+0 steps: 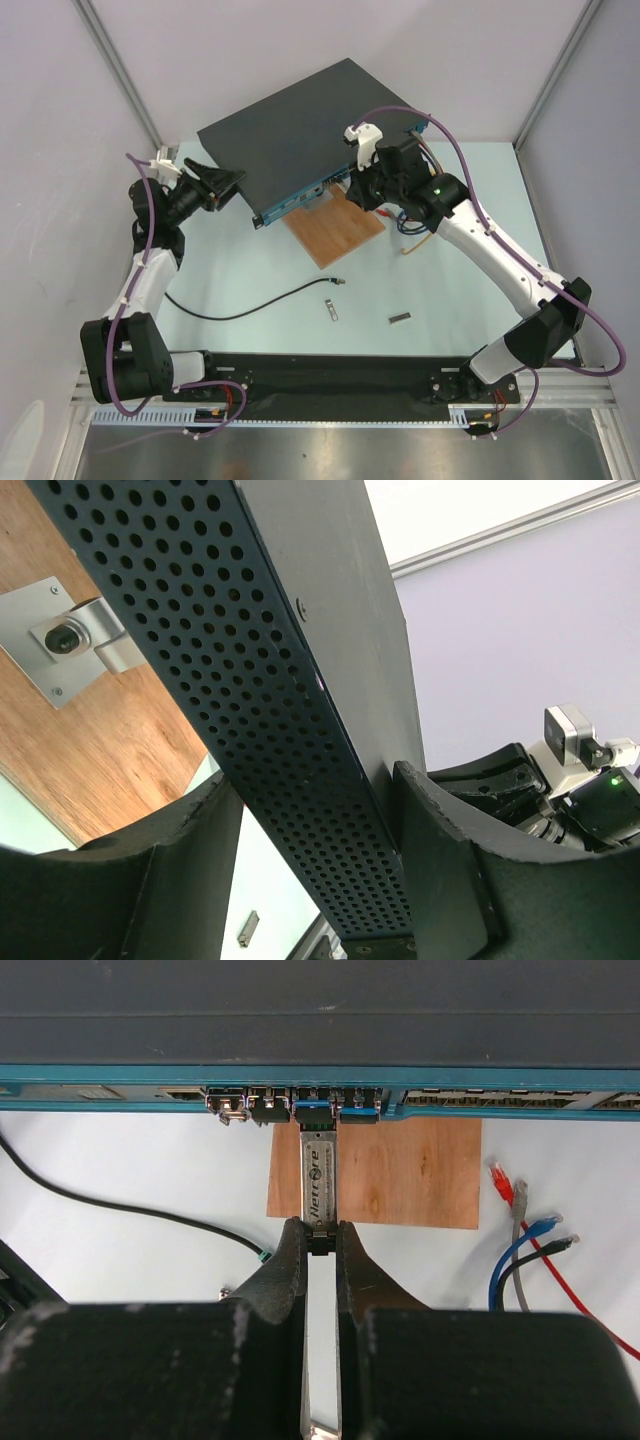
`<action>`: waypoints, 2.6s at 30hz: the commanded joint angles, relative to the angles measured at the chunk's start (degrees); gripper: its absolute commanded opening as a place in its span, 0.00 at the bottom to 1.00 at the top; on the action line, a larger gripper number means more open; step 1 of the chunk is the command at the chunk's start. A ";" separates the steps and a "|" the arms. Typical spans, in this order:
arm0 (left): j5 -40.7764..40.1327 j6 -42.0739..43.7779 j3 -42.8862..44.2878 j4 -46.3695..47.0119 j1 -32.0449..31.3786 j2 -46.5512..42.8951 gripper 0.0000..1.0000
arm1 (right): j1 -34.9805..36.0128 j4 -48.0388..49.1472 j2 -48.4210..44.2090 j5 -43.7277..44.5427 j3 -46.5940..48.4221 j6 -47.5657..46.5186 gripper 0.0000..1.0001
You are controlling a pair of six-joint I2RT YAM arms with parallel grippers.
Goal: Insert the plug into the switch port
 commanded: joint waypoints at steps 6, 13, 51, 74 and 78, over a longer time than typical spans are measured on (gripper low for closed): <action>-1.11 3.07 0.48 1.55 -2.23 0.68 0.00 | 0.61 3.64 0.89 0.04 3.16 -0.68 0.00; -1.02 3.07 0.39 1.64 -2.23 0.77 0.00 | 0.61 4.17 2.38 0.04 5.00 -0.68 0.00; -1.11 2.98 -0.31 1.99 -2.58 0.68 0.01 | -1.85 3.29 -0.69 1.18 3.69 -5.77 0.00; -1.28 3.07 -0.40 1.46 -2.93 0.68 0.00 | 0.34 4.52 4.06 -0.22 6.06 -5.07 0.00; -1.20 3.07 -0.40 1.64 -2.93 0.86 0.00 | 0.34 4.44 3.97 -0.92 7.11 -4.37 0.00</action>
